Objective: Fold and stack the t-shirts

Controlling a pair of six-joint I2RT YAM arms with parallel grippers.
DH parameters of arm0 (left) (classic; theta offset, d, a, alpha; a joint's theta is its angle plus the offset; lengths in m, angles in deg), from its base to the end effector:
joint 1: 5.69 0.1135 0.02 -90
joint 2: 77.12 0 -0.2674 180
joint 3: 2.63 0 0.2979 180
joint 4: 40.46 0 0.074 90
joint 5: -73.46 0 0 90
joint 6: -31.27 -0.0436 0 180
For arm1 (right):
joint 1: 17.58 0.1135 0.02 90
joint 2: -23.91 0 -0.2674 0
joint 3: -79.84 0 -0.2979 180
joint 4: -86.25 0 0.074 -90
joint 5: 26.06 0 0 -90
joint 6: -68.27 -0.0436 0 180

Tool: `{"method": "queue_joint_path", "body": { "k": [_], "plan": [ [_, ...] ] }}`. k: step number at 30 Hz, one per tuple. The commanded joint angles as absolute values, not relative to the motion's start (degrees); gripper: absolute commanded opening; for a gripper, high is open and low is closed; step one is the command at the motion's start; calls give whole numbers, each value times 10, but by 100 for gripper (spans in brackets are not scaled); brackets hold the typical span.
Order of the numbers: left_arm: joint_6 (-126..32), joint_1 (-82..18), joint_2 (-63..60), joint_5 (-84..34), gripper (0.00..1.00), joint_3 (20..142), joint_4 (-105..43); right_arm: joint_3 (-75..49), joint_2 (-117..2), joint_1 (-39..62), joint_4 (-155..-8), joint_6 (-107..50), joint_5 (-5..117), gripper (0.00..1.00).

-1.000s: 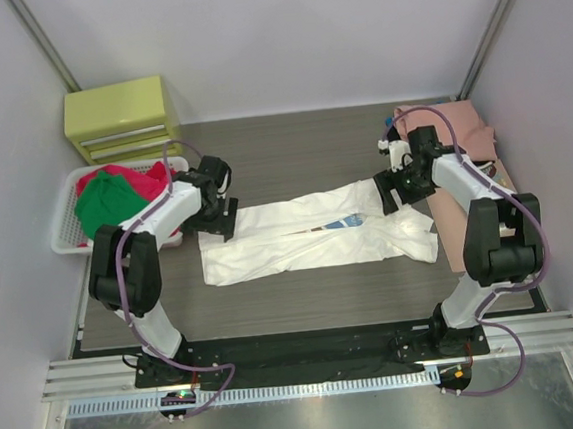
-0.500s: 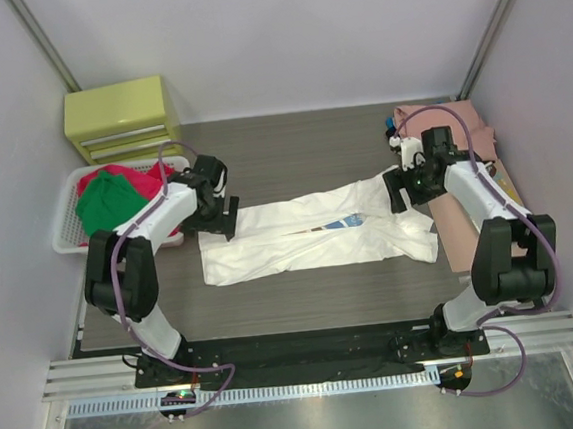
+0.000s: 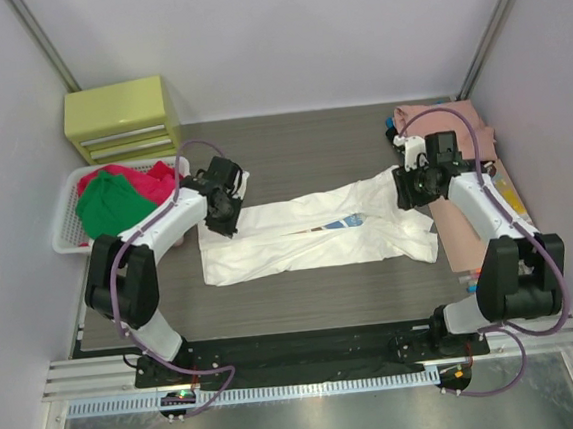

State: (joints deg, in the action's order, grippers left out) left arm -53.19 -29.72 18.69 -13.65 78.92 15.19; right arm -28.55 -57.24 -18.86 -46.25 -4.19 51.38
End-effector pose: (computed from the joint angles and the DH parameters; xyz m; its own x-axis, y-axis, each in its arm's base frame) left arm 0.3445 -0.1512 0.1958 -0.8915 0.2919 -0.3465 0.3062 0.9519 0.0140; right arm 0.3362 0.0020 0.2305 -0.7708 -0.2770 -0.5737 -0.3448 0.9386 0.0100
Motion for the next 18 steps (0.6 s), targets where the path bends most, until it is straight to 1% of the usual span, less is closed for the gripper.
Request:
{"method": "queue_joint_path", "body": {
  "k": [1,2,3,5,6,8,9,11,14,16,18],
  "plan": [
    [-544,-299,176,-135,0,815,122,-271,-641,-204,-530,-91,510,22],
    [-544,-299,173,-133,0,816,123,-264,-652,-208,-531,-95,507,15],
    [-545,-299,170,-134,0,815,120,-254,-660,-209,-536,-99,504,6],
    [-550,-299,162,-131,0,810,120,-245,-677,-209,-544,-106,502,8],
    [-552,-299,160,-129,0,807,119,-238,-682,-209,-551,-106,503,14],
    [-552,-299,158,-125,0,795,115,-231,-697,-210,-554,-109,506,23],
    [-552,-299,157,-126,0,790,112,-223,-701,-210,-555,-108,505,33],
    [-552,-299,157,-129,0,783,109,-216,-713,-209,-555,-110,507,40],
    [-554,-299,156,-129,0,784,111,-214,-713,-210,-553,-103,510,56],
    [-556,-299,156,-130,0,787,112,-212,-715,-211,-553,-100,514,60],
    [-553,-299,159,-134,0,789,112,-210,-725,-211,-553,-100,515,60]
  ]
}}
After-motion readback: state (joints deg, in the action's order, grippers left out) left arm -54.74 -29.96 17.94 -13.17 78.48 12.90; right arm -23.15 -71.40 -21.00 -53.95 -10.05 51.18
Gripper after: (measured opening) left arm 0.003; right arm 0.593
